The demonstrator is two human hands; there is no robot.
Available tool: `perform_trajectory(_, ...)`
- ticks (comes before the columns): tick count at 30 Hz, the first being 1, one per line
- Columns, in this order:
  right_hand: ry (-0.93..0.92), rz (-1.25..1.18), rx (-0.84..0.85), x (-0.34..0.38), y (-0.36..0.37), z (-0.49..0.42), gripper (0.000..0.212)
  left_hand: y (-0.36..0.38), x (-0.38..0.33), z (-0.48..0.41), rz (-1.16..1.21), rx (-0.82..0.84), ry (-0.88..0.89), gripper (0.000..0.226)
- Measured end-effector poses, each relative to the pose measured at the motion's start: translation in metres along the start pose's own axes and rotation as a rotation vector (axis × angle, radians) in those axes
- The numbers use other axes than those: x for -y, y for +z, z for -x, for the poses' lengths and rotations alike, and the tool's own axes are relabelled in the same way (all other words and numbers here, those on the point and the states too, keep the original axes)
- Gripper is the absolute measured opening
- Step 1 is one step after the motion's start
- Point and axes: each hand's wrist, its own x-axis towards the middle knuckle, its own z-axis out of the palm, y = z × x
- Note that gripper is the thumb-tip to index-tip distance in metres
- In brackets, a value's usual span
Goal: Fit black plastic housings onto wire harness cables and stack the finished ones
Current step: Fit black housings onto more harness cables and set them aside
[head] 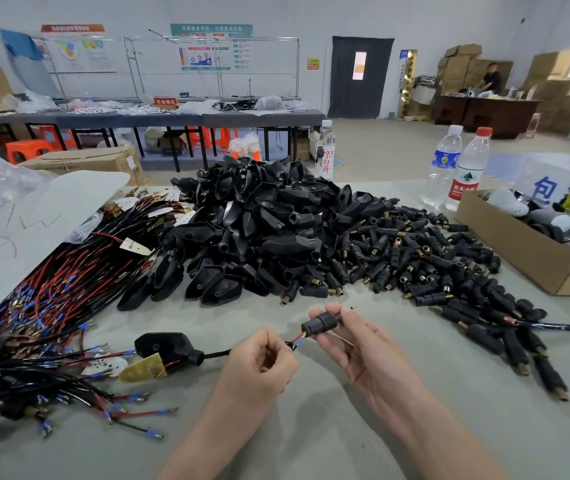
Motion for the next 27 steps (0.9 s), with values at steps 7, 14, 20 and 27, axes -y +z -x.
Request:
perform_trajectory(7, -0.002, 0.070, 0.011, 0.001, -0.002, -0.001, 0.029, -0.007, 0.001, 0.002, -0.052, -0.029, 0.045, 0.030)
perform_trajectory(14, 0.023, 0.082, 0.057, -0.006, 0.002, 0.003, 0.030, -0.006, 0.010, 0.004, -0.228, -0.052, 0.192, 0.015)
perform_trajectory(20, 0.029, -0.051, 0.001, -0.006, 0.001, 0.000, 0.029, -0.007, 0.008, 0.000, -0.011, -0.097, 0.128, 0.022)
perform_trajectory(27, 0.088, -0.126, -0.004, -0.007, 0.003, 0.001, 0.029, -0.005, 0.012, -0.002, -0.021, -0.115, 0.126, 0.006)
